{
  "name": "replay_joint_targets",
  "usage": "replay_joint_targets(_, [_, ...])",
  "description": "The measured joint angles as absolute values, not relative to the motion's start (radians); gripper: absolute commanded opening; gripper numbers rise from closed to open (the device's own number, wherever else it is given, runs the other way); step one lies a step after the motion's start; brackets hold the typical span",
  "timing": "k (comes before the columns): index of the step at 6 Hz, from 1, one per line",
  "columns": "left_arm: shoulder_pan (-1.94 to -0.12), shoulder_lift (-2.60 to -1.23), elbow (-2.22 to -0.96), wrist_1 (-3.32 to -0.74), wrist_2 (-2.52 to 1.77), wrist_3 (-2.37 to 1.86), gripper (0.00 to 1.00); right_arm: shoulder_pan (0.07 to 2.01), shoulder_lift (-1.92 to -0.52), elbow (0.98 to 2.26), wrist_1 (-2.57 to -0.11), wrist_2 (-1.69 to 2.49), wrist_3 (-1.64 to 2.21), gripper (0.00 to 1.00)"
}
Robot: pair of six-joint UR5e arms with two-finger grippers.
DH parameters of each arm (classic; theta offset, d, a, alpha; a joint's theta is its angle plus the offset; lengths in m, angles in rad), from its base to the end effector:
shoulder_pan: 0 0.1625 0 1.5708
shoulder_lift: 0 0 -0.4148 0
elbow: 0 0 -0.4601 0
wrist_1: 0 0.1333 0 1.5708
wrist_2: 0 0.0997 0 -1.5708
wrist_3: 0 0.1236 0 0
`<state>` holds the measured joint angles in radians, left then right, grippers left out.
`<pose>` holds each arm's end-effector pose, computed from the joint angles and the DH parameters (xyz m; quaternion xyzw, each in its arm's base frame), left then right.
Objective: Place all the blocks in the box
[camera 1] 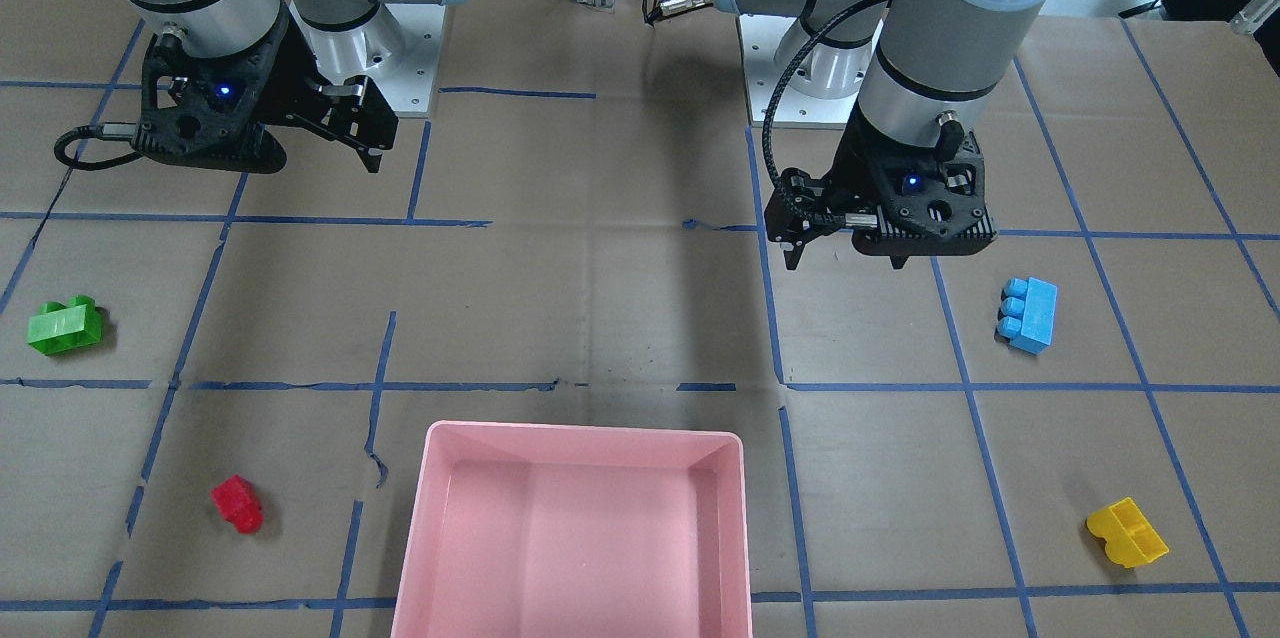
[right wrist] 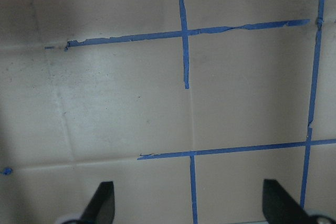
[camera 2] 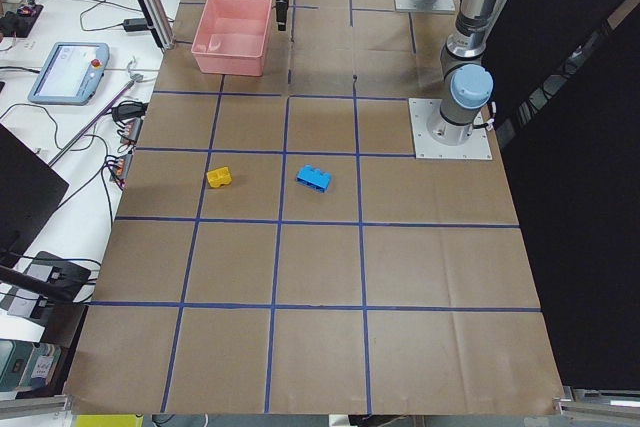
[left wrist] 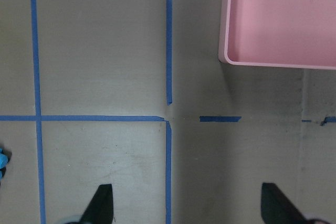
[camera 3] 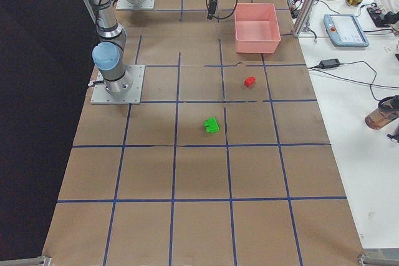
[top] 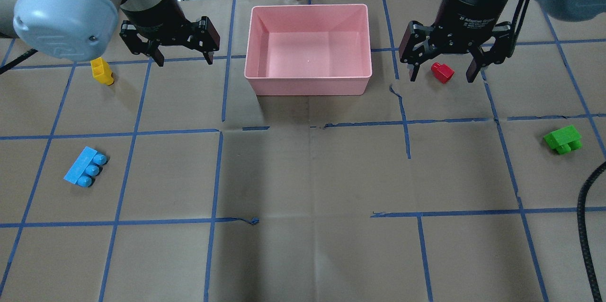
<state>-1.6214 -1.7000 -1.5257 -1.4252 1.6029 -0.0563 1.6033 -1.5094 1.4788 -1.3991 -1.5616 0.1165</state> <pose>-0.1605 -0.6117 0.4180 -0.0033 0.9994 -0.0315 0.0144 0.1528 -0.5620 0.4542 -0.0422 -0.9966 -0.0706 0.0007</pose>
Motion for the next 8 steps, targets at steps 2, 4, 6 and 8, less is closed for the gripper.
replay_joint_targets(2, [-1.62,-1.703,-1.525,-1.425,1.605,-0.055,1.0,1.603,-1.509,1.48,-1.399,-1.562,0.117,1.0])
replay_joint_targets(4, [-1.619,-1.699,-1.526,-1.425,1.607,-0.055,1.0,1.601,-1.508,1.48,-1.399,-1.563,0.115,1.0])
replay_joint_targets(6, [-1.616,-1.689,-1.531,-1.425,1.608,-0.055,1.0,1.589,-1.508,1.472,-1.397,-1.566,0.114,1.0])
replay_joint_targets(8, [-1.585,-1.671,-1.539,-1.438,1.618,-0.036,1.0,1.529,-1.509,1.46,-1.396,-1.583,0.046,1.0])
